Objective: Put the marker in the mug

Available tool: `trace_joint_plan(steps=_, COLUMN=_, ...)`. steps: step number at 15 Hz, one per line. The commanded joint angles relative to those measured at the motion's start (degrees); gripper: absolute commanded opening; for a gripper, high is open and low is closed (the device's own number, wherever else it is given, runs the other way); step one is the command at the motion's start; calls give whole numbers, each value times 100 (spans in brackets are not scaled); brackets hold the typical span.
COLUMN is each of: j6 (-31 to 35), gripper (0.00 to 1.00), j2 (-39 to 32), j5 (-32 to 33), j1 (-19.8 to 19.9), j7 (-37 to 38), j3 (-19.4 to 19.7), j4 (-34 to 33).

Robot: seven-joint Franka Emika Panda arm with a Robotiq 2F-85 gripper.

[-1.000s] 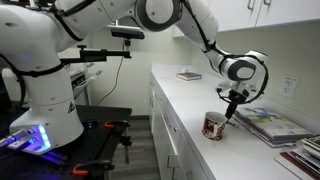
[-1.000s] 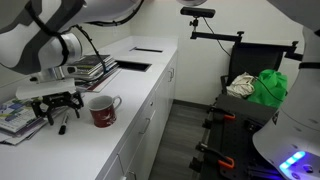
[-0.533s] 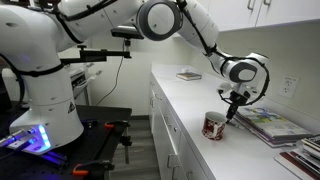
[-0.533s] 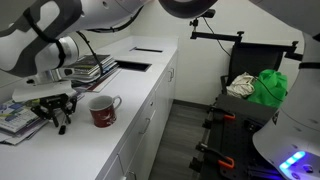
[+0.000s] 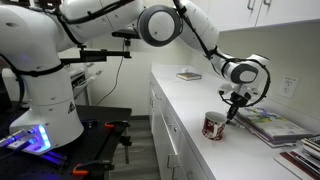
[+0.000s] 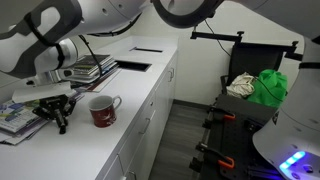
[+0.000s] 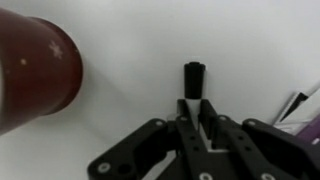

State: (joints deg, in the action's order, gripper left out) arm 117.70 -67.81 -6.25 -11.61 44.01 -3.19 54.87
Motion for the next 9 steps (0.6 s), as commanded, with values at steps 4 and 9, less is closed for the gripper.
trace_joint_plan(steps=4, j6=-6, gripper=5, j2=81, j5=142, j1=-38, j7=0, j3=108, j4=-72)
trace_joint_plan(steps=9, j6=511, gripper=5, j2=622, j5=545, j1=-18, j7=-512, j3=90, j4=534)
